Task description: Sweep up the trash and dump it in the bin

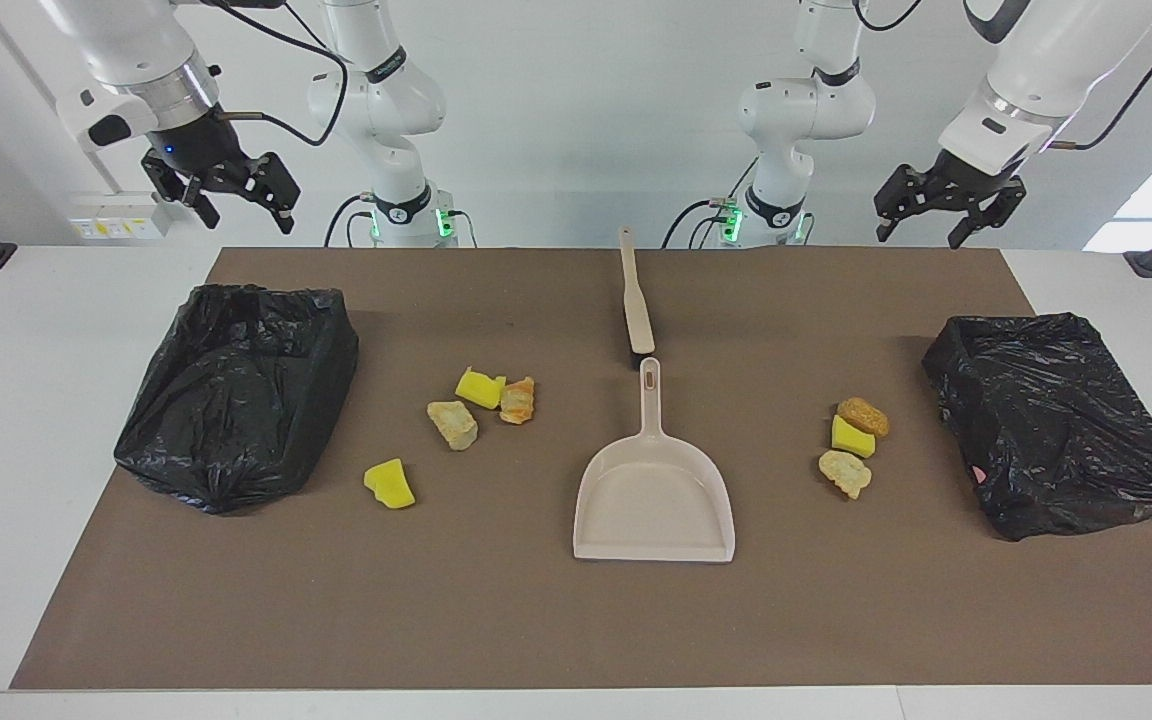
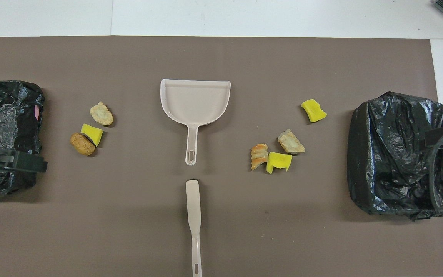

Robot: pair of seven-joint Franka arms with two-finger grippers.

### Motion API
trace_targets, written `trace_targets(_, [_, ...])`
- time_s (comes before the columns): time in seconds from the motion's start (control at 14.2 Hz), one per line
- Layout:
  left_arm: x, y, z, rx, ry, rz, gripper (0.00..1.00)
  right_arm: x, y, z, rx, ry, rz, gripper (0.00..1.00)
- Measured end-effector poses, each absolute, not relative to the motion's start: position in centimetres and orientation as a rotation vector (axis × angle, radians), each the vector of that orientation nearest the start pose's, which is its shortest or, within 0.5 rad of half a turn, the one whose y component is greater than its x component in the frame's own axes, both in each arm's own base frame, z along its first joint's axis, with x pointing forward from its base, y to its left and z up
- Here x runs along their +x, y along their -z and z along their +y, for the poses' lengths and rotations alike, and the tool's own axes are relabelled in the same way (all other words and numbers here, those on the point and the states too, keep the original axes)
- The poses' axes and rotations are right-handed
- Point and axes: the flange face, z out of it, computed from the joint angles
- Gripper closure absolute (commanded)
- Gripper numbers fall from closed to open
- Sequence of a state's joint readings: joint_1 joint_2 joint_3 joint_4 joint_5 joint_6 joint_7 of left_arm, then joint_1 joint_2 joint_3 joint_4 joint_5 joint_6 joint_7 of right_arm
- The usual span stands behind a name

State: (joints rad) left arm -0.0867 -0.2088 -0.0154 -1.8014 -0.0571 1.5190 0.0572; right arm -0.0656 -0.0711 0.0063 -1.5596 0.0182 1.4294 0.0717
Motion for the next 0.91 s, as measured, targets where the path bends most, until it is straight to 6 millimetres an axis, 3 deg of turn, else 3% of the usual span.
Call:
trace_targets(0.21, [43.6, -59.8, -9.3, -3.192, -0.113, 0.230, 0.00, 51.7, -65.6, -2.8, -3.117, -0.084, 0.200, 0.00])
trace_targets(0.56, [39.4, -52.3, -20.3, -3.185, -0.084, 0.183, 0.00, 51.7, -65.6, -2.8, -3.117, -0.083, 0.200, 0.00])
trace_targets(0.91, [33.8, -46.6, -29.0, -3.194, -0.043, 0.154, 0.00, 51.7, -65.6, -2.7, -3.117, -0.084, 0.197, 0.00])
